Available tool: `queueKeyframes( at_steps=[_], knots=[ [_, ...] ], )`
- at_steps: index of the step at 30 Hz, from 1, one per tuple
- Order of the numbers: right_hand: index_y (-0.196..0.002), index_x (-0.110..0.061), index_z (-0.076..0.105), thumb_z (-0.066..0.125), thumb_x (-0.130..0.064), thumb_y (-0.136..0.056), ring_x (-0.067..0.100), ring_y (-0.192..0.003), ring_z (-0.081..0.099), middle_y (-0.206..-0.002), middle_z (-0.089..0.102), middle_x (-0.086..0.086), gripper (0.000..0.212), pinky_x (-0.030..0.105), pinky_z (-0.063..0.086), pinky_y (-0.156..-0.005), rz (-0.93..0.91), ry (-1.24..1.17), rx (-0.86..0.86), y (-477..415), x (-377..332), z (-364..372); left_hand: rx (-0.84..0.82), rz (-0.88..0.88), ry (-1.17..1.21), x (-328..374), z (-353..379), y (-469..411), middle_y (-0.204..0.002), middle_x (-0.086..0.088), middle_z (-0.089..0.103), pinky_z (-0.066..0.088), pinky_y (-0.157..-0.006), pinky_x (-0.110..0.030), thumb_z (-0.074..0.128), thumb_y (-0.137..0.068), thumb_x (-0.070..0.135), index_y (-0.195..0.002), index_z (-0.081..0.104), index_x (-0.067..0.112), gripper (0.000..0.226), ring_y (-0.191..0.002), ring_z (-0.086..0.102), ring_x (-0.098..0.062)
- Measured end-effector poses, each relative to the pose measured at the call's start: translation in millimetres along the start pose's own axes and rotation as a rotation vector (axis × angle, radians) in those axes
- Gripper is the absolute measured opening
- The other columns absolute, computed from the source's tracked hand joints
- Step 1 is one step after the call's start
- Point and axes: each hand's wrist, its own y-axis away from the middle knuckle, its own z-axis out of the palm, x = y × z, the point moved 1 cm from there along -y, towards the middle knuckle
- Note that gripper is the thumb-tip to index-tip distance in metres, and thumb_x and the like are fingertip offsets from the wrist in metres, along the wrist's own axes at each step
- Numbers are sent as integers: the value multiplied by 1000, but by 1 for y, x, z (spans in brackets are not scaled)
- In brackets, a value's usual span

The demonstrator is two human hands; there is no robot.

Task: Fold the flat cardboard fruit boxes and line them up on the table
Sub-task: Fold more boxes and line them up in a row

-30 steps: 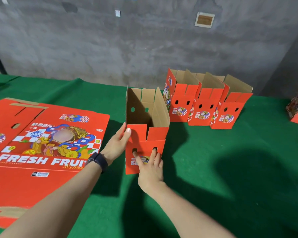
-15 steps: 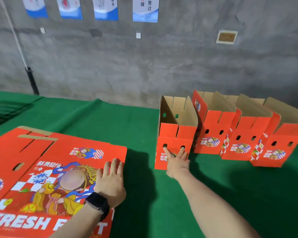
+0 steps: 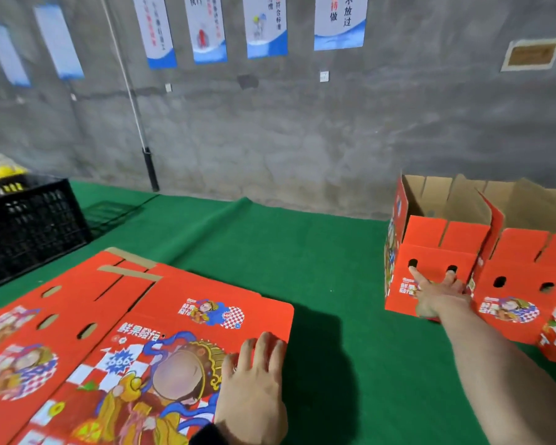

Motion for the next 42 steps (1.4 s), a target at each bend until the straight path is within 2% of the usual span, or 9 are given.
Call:
queueKeyframes(
  at_steps=[5, 8, 12, 17, 23, 29, 34, 39, 42],
  knots=[
    [-151, -38, -9, 58, -16, -89, 39, -147, -1, -158, -17, 19, 94, 51, 23, -116, -105, -121, 96, 45, -16, 17, 12, 17, 62, -1, 0, 0, -158, 3, -3, 10, -114, -46, 42, -84, 29, -151, -1, 24, 80, -144, 1, -21],
    [-151, -18, 23, 58, -24, -93, 29, -145, 22, -159, 16, 16, 67, 36, 25, -117, -318, -265, 120, 109, -46, 48, 80, 46, 117, -3, 1, 4, -158, 5, 1, 9, -115, -44, 42, -89, 41, -151, 6, 25, 74, -143, 5, -19],
    [-98, -19, 71, 56, -27, -95, 12, -90, 67, -98, 72, 2, 17, 29, 47, -87, -567, -629, -32, 226, -93, 72, 159, 95, 308, -17, -6, 12, -155, 5, 14, 11, -117, -31, 37, -97, 43, -147, 26, 24, 55, -142, 16, -15],
    [-81, -17, 65, 51, -57, -88, 17, -66, 71, -81, 73, 5, 43, 28, 55, -49, -374, -1023, -380, 331, -134, 69, 211, 89, 465, -56, -24, 45, -144, 2, 41, 32, -110, -26, 43, -95, 17, -138, 47, 15, 43, -128, 43, -16],
    [-96, -17, 57, 69, -44, -81, 13, -85, 67, -95, 68, -3, 33, 31, 56, -78, -213, -976, -186, 383, -142, 77, 217, -6, 550, -107, -33, 104, -118, 0, 63, 42, -88, -20, 44, -92, 4, -115, 65, 15, 33, -108, 59, -17],
    [-97, -7, 57, 63, -29, -91, 20, -83, 66, -97, 66, 9, 24, 30, 53, -66, -128, -1208, -109, 409, -116, 57, 228, 53, 649, -119, -43, 157, -108, 1, 62, 40, -67, -6, 52, -91, 5, -113, 67, 18, 30, -87, 60, -15],
    [-99, -5, 57, 55, -20, -97, 16, -69, 68, -90, 70, 11, 15, 23, 47, -49, -86, -1364, -46, 414, -55, 3, 159, 311, 580, -110, -76, 183, -121, 13, 57, 42, -93, -19, 65, -86, 37, -124, 58, 24, 41, -110, 56, -7],
    [-87, -6, 60, 56, -19, -97, 10, -58, 62, -80, 69, 6, 17, 21, 44, -50, -19, -1354, 40, 423, 24, -43, 0, 611, 482, -83, -115, 199, -150, 10, 32, 18, -107, -7, 69, -76, 57, -142, 41, 26, 79, -135, 31, 0],
    [-120, -2, 56, 59, -27, -95, 25, -104, 60, -117, 63, 11, 35, 31, 43, -79, 54, -1240, 73, 425, 76, -67, -6, 722, 462, -56, -136, 205, -154, 9, 25, 13, -107, -6, 73, -77, 47, -145, 36, 28, 80, -138, 24, 2]
  ],
)
